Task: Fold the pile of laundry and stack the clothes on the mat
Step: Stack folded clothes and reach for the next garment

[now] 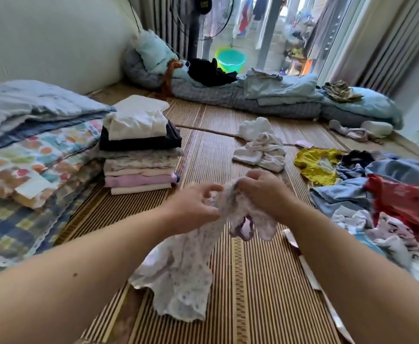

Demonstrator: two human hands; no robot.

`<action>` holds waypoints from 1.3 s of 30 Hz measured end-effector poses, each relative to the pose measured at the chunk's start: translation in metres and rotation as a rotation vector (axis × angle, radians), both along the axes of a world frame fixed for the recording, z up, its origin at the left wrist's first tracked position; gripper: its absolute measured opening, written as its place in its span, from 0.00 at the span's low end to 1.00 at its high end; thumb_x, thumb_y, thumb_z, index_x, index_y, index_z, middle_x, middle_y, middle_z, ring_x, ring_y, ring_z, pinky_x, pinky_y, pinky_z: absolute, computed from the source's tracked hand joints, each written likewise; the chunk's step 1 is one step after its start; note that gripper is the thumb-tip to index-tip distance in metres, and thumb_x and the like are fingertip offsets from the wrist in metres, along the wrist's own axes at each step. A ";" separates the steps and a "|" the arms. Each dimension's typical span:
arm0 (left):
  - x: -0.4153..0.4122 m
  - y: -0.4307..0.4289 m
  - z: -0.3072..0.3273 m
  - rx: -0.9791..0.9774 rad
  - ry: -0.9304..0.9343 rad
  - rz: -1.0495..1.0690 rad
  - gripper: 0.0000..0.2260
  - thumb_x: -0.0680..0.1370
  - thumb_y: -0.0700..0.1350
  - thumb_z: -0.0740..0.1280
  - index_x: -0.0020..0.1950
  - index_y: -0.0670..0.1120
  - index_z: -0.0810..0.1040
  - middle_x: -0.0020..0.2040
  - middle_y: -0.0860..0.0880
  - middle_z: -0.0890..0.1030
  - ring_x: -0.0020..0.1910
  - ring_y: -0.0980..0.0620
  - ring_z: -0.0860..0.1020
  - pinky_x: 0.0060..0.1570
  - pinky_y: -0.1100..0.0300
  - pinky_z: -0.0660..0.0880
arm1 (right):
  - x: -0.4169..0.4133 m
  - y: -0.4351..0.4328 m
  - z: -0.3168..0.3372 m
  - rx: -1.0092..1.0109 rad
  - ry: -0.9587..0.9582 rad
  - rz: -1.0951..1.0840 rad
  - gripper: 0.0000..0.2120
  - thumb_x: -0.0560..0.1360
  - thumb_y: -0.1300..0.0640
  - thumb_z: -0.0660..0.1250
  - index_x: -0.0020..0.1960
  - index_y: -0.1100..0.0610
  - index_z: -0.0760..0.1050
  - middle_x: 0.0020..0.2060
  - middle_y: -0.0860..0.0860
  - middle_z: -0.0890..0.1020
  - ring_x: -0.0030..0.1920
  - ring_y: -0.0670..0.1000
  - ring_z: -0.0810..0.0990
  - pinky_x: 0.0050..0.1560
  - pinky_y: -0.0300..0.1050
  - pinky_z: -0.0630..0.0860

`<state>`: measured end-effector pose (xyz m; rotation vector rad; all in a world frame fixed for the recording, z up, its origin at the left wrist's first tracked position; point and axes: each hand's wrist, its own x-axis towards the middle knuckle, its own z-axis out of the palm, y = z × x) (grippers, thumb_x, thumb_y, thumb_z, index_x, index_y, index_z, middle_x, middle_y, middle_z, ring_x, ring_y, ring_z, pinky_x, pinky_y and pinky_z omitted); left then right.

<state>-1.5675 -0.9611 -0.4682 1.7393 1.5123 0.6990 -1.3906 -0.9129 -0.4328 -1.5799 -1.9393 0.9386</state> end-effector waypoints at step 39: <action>0.028 -0.037 0.169 0.261 0.705 0.136 0.19 0.77 0.57 0.65 0.29 0.50 0.75 0.26 0.54 0.75 0.28 0.57 0.72 0.28 0.60 0.62 | 0.125 -0.078 0.169 0.045 0.606 -0.187 0.09 0.79 0.63 0.63 0.44 0.61 0.81 0.22 0.53 0.72 0.16 0.46 0.65 0.16 0.32 0.59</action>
